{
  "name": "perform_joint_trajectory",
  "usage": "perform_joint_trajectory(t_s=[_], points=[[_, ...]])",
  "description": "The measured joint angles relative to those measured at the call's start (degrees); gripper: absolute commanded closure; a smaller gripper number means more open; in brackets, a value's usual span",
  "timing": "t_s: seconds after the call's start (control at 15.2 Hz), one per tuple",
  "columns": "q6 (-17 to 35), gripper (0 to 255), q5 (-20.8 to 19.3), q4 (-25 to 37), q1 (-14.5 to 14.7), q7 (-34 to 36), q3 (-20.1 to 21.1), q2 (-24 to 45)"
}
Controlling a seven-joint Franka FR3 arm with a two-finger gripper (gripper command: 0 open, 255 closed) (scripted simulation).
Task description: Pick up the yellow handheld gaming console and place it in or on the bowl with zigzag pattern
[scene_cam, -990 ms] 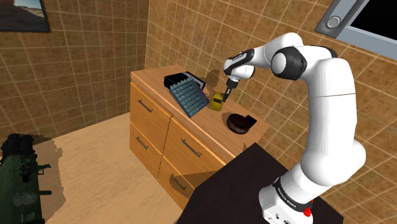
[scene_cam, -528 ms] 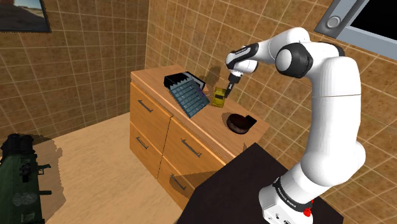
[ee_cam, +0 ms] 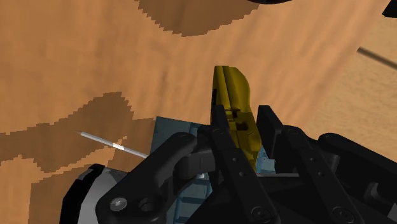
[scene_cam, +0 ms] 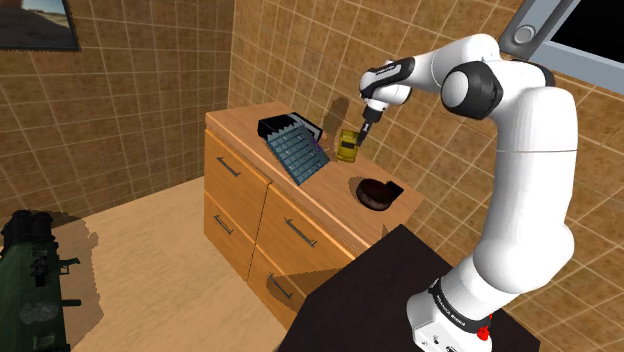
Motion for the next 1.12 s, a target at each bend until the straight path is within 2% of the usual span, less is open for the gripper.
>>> perform_joint_trajectory(t_s=[0.4,1.12], points=[[-2.5,255,-1.0,-0.2,0.3,0.2,-0.7,-2.8],[2.3,255,-6.2,-22.1,-1.3,-6.7,-6.0,-20.5]])
